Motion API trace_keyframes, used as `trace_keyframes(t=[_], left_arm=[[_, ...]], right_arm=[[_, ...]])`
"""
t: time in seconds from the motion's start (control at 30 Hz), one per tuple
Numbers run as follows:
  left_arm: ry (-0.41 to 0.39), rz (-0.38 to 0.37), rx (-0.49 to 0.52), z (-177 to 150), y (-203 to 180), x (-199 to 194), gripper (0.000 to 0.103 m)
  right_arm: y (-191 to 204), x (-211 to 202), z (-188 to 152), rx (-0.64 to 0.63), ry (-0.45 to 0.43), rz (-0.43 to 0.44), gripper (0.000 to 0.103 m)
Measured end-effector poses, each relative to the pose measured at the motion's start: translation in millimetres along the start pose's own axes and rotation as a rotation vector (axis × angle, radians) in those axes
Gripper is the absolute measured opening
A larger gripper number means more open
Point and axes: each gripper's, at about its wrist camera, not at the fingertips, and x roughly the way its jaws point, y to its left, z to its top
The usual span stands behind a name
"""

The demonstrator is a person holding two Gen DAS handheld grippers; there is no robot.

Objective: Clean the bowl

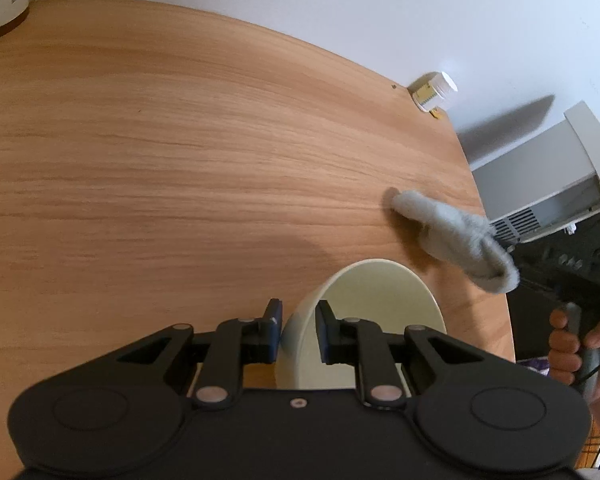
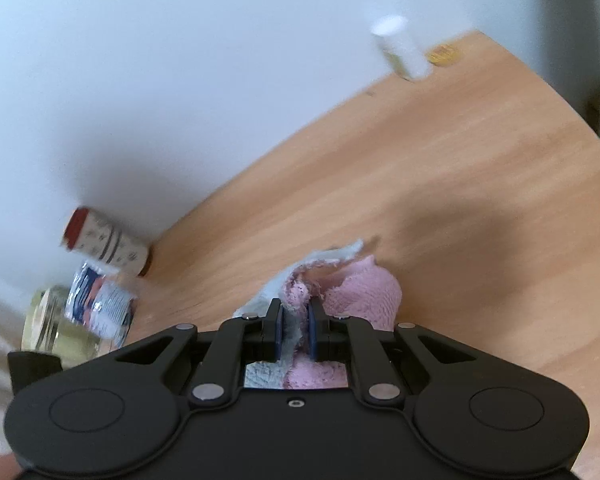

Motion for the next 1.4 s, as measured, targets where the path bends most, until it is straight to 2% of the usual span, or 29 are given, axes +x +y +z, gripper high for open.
trace_keyframes(t=[0.07, 0.17, 0.2, 0.27, 0.33, 0.37, 0.43, 0.47, 0.5, 0.53, 0.6, 0.67, 0.73, 0.8, 0.83, 0.87, 0.93, 1.07, 1.17, 1.27, 1.4], left_arm=[[0.017, 0.02, -0.007, -1, 1, 1, 0.017], [0.043, 0.019, -0.025, 0, 3, 0, 0.02], [0.039, 0.018, -0.018, 1, 3, -1, 0.032], [0.03, 0.052, 0.009, 3, 1, -4, 0.047], [0.027, 0.081, 0.039, 7, 0, -6, 0.051], [0.03, 0.091, 0.053, 8, -1, -7, 0.053], [0.023, 0.113, 0.09, 9, -5, -12, 0.054], [0.012, 0.129, 0.123, 9, -9, -17, 0.058], [-0.005, 0.149, 0.171, 7, -14, -23, 0.068], [-0.018, 0.165, 0.203, 6, -18, -28, 0.073], [-0.046, 0.195, 0.239, 3, -26, -42, 0.089], [-0.067, 0.212, 0.259, 2, -35, -55, 0.092], [-0.083, 0.224, 0.27, 1, -43, -65, 0.095], [-0.102, 0.271, 0.27, -1, -54, -77, 0.095], [-0.11, 0.287, 0.255, -2, -60, -84, 0.096], [-0.115, 0.291, 0.226, -3, -64, -91, 0.101], [-0.117, 0.289, 0.169, -7, -73, -101, 0.102], [-0.111, 0.309, 0.127, -23, -95, -116, 0.102], [-0.089, 0.341, 0.104, -36, -109, -121, 0.102], [-0.077, 0.387, 0.057, -50, -118, -130, 0.103], [-0.104, 0.409, 0.029, -69, -133, -150, 0.103]], right_arm=[[-1, 3, -7, -0.028, -0.013, -0.073, 0.014], [0, 4, -14, -0.059, -0.003, -0.129, 0.014], [1, 5, -18, -0.073, 0.002, -0.153, 0.014], [3, 6, -23, -0.098, 0.005, -0.203, 0.018], [8, 7, -32, -0.124, -0.013, -0.259, 0.02], [11, 7, -35, -0.124, -0.019, -0.267, 0.024], [15, 4, -38, -0.123, -0.03, -0.294, 0.043], [18, 0, -40, -0.123, -0.045, -0.306, 0.045], [23, -6, -42, -0.12, -0.065, -0.321, 0.051], [27, -9, -44, -0.117, -0.068, -0.334, 0.056], [36, -15, -48, -0.116, -0.067, -0.353, 0.057], [48, -24, -51, -0.132, -0.07, -0.371, 0.062], [62, -30, -54, -0.155, -0.084, -0.38, 0.075], [74, -41, -54, -0.183, -0.105, -0.372, 0.079], [81, -49, -54, -0.2, -0.117, -0.373, 0.08], [88, -61, -53, -0.216, -0.135, -0.379, 0.081], [93, -72, -52, -0.215, -0.149, -0.374, 0.091], [103, -101, -51, -0.245, -0.109, -0.322, 0.096], [101, -117, -54, -0.186, -0.045, -0.266, 0.098], [106, -131, -59, -0.22, -0.023, -0.282, 0.103], [115, -155, -60, -0.306, -0.01, -0.294, 0.103]])
